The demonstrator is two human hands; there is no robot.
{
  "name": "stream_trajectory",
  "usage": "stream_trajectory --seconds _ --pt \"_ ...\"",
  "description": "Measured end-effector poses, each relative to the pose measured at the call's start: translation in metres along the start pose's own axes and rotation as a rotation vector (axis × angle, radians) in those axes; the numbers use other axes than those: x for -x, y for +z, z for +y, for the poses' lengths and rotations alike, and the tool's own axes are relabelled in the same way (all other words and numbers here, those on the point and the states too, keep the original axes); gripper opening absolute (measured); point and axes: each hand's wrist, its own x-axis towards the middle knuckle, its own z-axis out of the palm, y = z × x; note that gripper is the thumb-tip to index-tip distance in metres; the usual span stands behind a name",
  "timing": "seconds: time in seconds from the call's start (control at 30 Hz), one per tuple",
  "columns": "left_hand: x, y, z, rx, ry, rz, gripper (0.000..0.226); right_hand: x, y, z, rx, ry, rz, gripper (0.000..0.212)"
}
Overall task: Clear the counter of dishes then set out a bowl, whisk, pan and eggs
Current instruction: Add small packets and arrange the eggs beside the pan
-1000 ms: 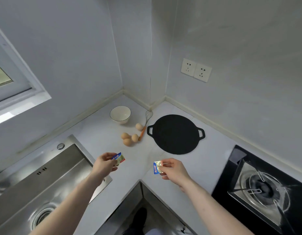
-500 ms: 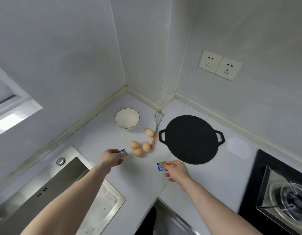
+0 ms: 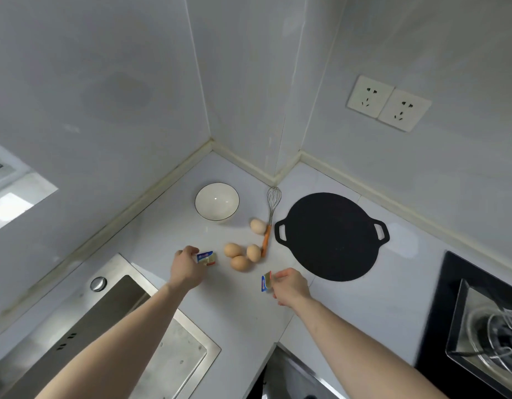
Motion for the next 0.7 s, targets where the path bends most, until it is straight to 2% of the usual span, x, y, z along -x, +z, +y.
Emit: stream_trajectory --seconds 0.13,0.23,0.37,0.5,0.6,0.7 --pt "0.021 0.005 -0.008 -0.035 0.049 0.022 0.045 -0.005 0.009 0.013 0.117 0.003 -0.014 0.014" --pt "0.028 0.011 -0.017 -0.101 0.134 -0.012 0.042 0.008 0.011 0.007 0.061 0.037 -0.056 0.015" --pt "0.030 0.011 -0.025 -0.165 0.143 -0.092 0.040 0.017 0.017 -0.003 -0.035 0.046 -0.123 0.027" --pt "0.028 0.003 -0.023 -0.151 0.155 -0.101 0.045 0.017 0.017 0.003 -0.079 0.001 -0.146 0.033" --pt "0.037 -0.002 -0.021 -0.135 0.153 -0.101 0.041 0.025 0.013 0.016 -0.030 -0.012 -0.167 0.046" --pt "0.057 -0.006 -0.015 -0.040 0.260 -0.070 0.032 0.038 0.005 0.030 -0.012 -0.065 -0.145 0.052"
